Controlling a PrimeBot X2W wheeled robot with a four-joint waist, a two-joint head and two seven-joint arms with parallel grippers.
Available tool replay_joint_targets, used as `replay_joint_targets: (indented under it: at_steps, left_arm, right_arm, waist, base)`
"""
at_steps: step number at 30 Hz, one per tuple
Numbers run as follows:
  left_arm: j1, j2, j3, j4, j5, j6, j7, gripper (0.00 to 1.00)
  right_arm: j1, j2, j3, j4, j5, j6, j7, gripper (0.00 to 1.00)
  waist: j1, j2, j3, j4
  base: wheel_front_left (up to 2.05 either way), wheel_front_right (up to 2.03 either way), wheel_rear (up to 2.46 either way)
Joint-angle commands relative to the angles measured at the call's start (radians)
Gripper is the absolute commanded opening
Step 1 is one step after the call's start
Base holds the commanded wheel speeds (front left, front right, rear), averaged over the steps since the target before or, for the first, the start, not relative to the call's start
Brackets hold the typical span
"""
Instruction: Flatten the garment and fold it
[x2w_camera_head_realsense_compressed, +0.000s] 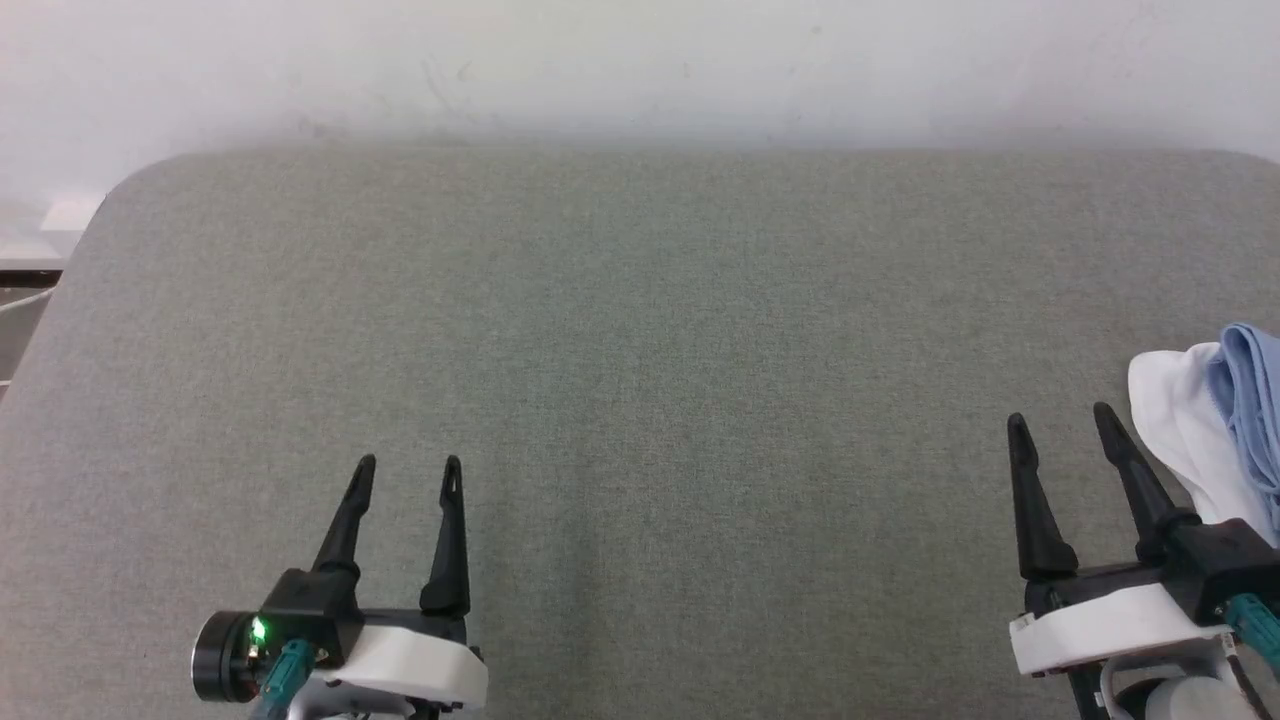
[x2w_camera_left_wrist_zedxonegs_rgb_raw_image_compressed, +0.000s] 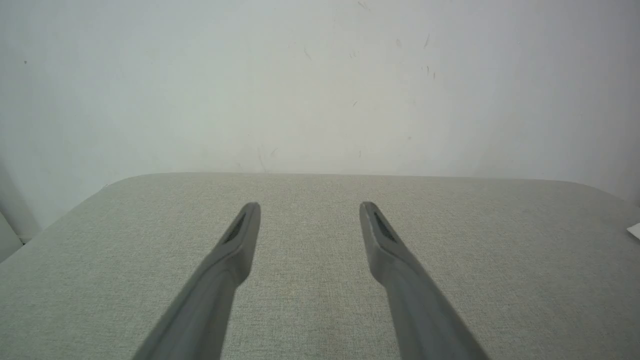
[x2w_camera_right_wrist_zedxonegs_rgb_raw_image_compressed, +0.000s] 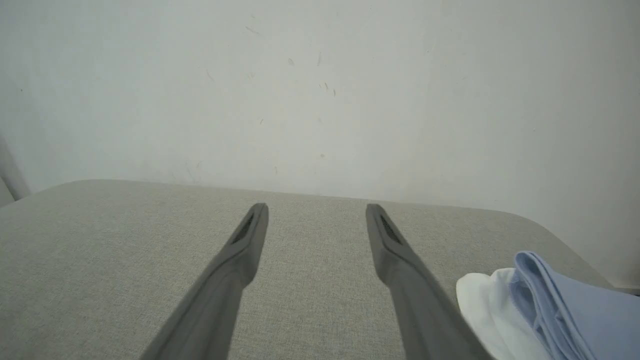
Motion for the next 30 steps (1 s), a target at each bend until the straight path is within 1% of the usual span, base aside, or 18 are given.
replay_joint_targets:
  at_steps: [1,6,7,30]
  left_arm:
    - [0.010,0.000,0.002,-0.001,0.011,0.002,0.001,1.00]
    - [0.009,0.000,-0.001,-0.024,-0.012,-0.002,0.001,1.00]
    - [0.000,0.000,-0.003,-0.023,-0.013,-0.001,0.000,0.00]
    - [-0.004,0.000,0.006,-0.028,0.003,0.000,0.042,0.00]
  right_arm:
    - [0.007,0.003,0.002,0.004,-0.005,-0.002,-0.008,1.00]
    - [0.006,0.006,-0.005,0.014,-0.010,-0.002,-0.010,1.00]
    - [0.000,0.003,-0.005,0.014,-0.006,0.000,-0.005,0.00]
    - [-0.002,0.004,0.004,0.008,-0.015,0.000,0.035,0.00]
  waist:
    - [0.0000,-0.0001,0.000,0.000]
    - [0.0000,-0.0001,-0.004,0.001]
    - [0.0000,-0.0001,-0.004,0.001]
    - [0.0000,-0.0001,-0.015,-0.009]
  base:
    - [0.00,0.00,0.00]
    - [0.00,0.00,0.00]
    - [0.00,0.00,0.00]
    - [0.00,0.00,0.00]
